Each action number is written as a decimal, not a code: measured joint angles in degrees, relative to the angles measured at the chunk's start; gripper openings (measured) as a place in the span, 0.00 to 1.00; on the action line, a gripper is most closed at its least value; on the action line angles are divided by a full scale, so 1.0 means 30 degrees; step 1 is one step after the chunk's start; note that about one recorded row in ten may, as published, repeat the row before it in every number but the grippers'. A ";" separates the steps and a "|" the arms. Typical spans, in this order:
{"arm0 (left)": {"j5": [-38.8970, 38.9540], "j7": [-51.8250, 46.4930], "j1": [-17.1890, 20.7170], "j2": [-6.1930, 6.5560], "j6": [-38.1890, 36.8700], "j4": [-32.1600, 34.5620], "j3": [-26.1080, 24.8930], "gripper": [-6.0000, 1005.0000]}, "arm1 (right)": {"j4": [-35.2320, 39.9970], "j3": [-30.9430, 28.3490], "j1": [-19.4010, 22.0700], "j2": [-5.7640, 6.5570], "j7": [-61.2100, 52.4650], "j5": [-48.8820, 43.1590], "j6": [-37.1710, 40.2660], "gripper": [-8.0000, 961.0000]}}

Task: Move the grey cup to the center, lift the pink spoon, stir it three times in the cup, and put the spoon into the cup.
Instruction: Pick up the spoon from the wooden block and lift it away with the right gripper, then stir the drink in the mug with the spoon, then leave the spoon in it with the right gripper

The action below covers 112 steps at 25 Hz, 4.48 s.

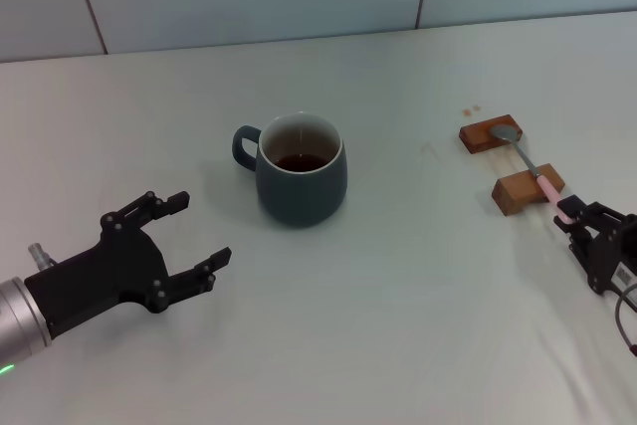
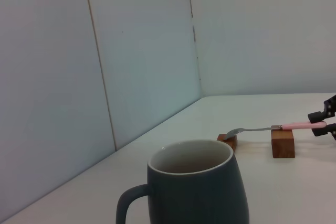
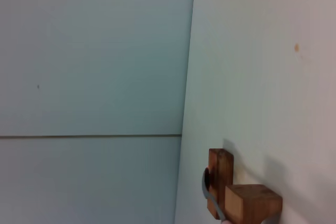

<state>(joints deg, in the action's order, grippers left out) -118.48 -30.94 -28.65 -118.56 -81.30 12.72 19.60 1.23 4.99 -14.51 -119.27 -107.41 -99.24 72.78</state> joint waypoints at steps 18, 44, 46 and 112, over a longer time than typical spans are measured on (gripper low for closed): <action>-0.0021 0.0001 0.0118 -0.0029 -0.0001 0.0213 0.0223 0.83 | 0.1742 -0.0668 0.0560 -0.0005 0.2987 0.0145 0.3881 0.13; -0.0029 -0.1686 -0.0307 -0.0028 0.0753 0.0918 0.0500 0.83 | 3.4584 1.2674 -0.4162 0.0737 -1.3253 -0.7268 0.9991 0.13; -0.0028 -0.1689 -0.0340 -0.0027 0.0759 0.0918 0.0497 0.83 | 3.4836 1.3062 -0.5376 0.1213 -1.4293 -0.8090 1.1084 0.13; -0.0029 -0.1961 -0.0673 -0.0059 0.0848 0.0768 0.0513 0.83 | 1.3493 1.8433 -1.9535 0.2010 -1.2388 -1.7557 0.5377 0.12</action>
<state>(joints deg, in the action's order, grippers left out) -118.56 -36.82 -30.67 -118.74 -78.75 15.02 21.14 41.70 60.29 -73.12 -113.24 -144.57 -151.91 88.91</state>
